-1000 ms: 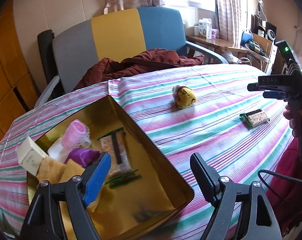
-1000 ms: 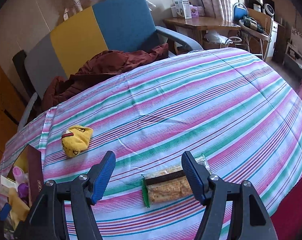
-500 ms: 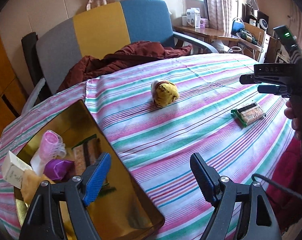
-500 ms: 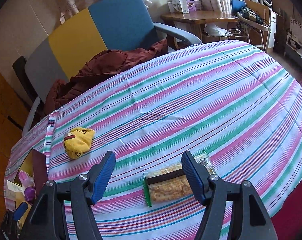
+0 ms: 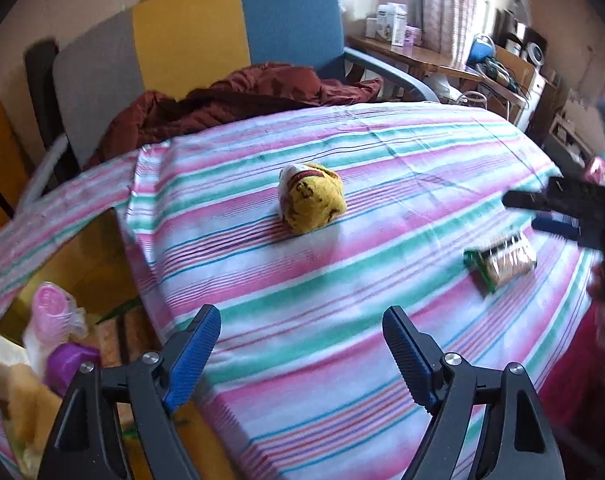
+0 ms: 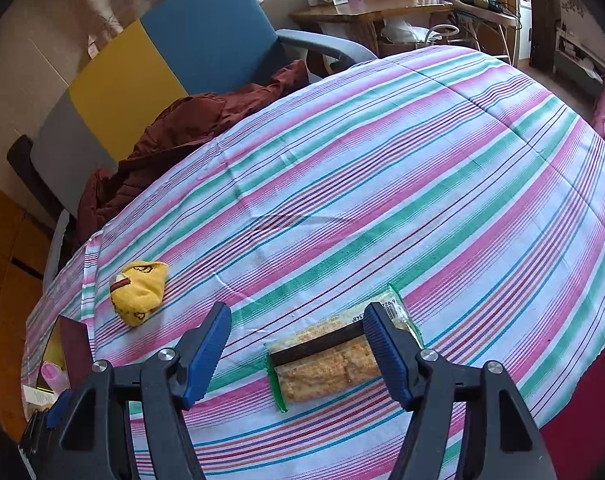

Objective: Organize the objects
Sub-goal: 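Grasp the small yellow plush toy with the left tool, then grasp the last cracker pack with the right tool while the left tool holds the plush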

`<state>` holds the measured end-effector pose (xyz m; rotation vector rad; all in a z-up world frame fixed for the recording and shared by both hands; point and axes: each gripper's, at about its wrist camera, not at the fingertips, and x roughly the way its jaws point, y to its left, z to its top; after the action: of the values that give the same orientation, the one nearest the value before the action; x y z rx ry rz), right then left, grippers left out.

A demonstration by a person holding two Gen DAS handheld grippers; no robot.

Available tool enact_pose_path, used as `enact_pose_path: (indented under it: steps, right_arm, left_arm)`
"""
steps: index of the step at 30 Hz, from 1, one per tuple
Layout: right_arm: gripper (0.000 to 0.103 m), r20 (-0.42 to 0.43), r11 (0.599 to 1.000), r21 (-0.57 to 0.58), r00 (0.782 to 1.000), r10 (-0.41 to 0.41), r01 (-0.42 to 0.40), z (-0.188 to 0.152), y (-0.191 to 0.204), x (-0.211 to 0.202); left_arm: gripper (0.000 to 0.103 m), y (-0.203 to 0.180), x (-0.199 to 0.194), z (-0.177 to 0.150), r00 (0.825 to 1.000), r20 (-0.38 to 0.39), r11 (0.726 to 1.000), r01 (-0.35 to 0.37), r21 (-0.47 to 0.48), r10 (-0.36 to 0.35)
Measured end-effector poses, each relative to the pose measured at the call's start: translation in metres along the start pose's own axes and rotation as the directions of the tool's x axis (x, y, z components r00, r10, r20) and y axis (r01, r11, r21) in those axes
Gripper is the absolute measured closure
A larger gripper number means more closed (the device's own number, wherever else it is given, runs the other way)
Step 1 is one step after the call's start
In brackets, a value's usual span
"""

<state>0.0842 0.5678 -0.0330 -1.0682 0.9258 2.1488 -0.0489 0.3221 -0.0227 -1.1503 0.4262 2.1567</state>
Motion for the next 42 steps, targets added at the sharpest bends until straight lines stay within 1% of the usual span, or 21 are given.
enact_pose_path:
  steps: [4, 7, 9, 13, 16, 18, 19, 20, 21, 22, 23, 24, 25, 26, 28, 30, 33, 35, 39, 41, 42]
  right_arm:
    - [0.033, -0.006, 1.0, -0.002, 1.0, 0.012, -0.012, 0.0, 0.001, 0.001]
    - [0.033, -0.01, 1.0, 0.003, 1.0, 0.023, -0.023, 0.0, 0.0, 0.002]
    - [0.033, -0.011, 1.0, 0.008, 1.0, 0.029, -0.029, 0.001, 0.0, 0.002]
    - [0.033, -0.011, 0.999, 0.024, 0.999, 0.033, -0.033, 0.001, -0.003, 0.002]
    - [0.033, -0.005, 0.998, 0.047, 0.999, 0.033, -0.033, 0.003, -0.008, 0.002]
    - [0.033, 0.001, 0.997, 0.069, 1.0, 0.031, -0.031, 0.004, -0.012, 0.001]
    - [0.033, 0.001, 0.996, 0.081, 0.999, 0.032, -0.032, 0.005, -0.015, 0.001]
    - [0.033, 0.001, 0.996, 0.088, 0.999, 0.032, -0.032, 0.005, -0.016, 0.002]
    - [0.033, 0.0, 0.995, 0.097, 0.999, 0.032, -0.032, 0.006, -0.018, 0.002]
    - [0.033, -0.001, 0.995, 0.1, 0.999, 0.032, -0.032, 0.006, -0.018, 0.002]
    - [0.033, -0.003, 0.994, 0.101, 1.0, 0.031, -0.03, 0.005, -0.018, 0.003]
    - [0.033, -0.004, 0.995, 0.1, 1.0, 0.029, -0.028, 0.005, -0.018, 0.003]
    - [0.033, -0.005, 0.995, 0.099, 1.0, 0.027, -0.026, 0.006, -0.018, 0.003]
    - [0.033, -0.004, 0.995, 0.099, 1.0, 0.026, -0.025, 0.006, -0.018, 0.004]
    - [0.033, -0.003, 0.994, 0.109, 1.0, 0.017, -0.017, 0.006, -0.021, 0.004]
    - [0.033, -0.005, 0.991, 0.132, 1.0, 0.019, -0.018, 0.006, -0.026, 0.005]
    - [0.033, -0.007, 0.984, 0.178, 1.0, 0.018, -0.017, 0.007, -0.036, 0.006]
    - [0.033, -0.015, 0.979, 0.204, 1.0, 0.005, -0.002, 0.007, -0.042, 0.007]
    - [0.033, -0.051, 0.973, 0.232, 0.999, -0.011, 0.022, 0.007, -0.049, 0.014]
    - [0.033, -0.075, 0.972, 0.232, 0.997, -0.015, 0.033, 0.005, -0.049, 0.018]
    - [0.031, -0.091, 0.973, 0.228, 0.996, -0.019, 0.039, 0.004, -0.049, 0.021]
  left_arm:
    - [0.018, 0.002, 0.023, 0.02, 0.999, -0.046, 0.998, 0.027, -0.061, -0.03]
    - [0.018, 0.0, 0.036, 0.036, 0.999, -0.033, 0.997, 0.033, -0.075, -0.035]
    - [0.018, -0.001, 0.047, 0.047, 0.998, -0.033, 0.994, 0.053, -0.096, -0.056]
    - [0.013, 0.002, 0.067, 0.07, 0.999, -0.014, 0.989, 0.043, -0.14, -0.045]
    - [0.011, 0.005, 0.085, 0.086, 0.999, -0.025, 0.983, 0.038, -0.178, -0.043]
    - [0.011, 0.004, 0.099, 0.093, 1.0, -0.029, 0.985, -0.005, -0.17, 0.0]
    - [0.013, 0.004, 0.108, 0.094, 0.999, -0.043, 0.987, -0.023, -0.16, 0.017]
    - [0.015, 0.006, 0.12, 0.094, 0.997, -0.078, 0.987, -0.031, -0.159, 0.019]
    - [0.023, 0.009, 0.128, 0.091, 0.993, -0.114, 0.985, -0.028, -0.172, 0.008]
    - [0.025, 0.009, 0.13, 0.089, 0.995, -0.102, 0.985, -0.036, -0.166, 0.019]
    - [0.031, 0.006, 0.128, 0.089, 0.995, -0.088, 0.988, -0.055, -0.141, 0.043]
    - [0.038, 0.001, 0.127, 0.087, 0.994, -0.092, 0.993, -0.067, -0.101, 0.058]
    - [0.053, -0.003, 0.125, 0.086, 0.996, -0.082, 0.996, -0.05, -0.076, 0.044]
    - [0.057, -0.006, 0.121, 0.085, 0.996, -0.078, 0.998, -0.039, -0.053, 0.035]
    - [0.062, -0.01, 0.117, 0.08, 0.996, -0.084, 0.998, -0.042, -0.045, 0.038]
    - [0.063, -0.014, 0.111, 0.073, 0.996, -0.085, 0.999, -0.029, -0.039, 0.026]
    - [0.063, -0.026, 0.1, 0.053, 0.996, -0.081, 1.0, -0.026, 0.009, 0.027]
    - [0.063, -0.034, 0.09, 0.038, 0.996, -0.091, 1.0, -0.01, 0.023, 0.012]
    - [0.062, -0.047, 0.072, 0.013, 0.993, -0.115, 0.999, 0.034, 0.036, -0.03]
    - [0.062, -0.052, 0.062, -0.002, 0.993, -0.111, 0.998, 0.046, 0.052, -0.04]
    - [0.062, -0.054, 0.055, -0.012, 0.994, -0.105, 0.997, 0.05, 0.062, -0.043]
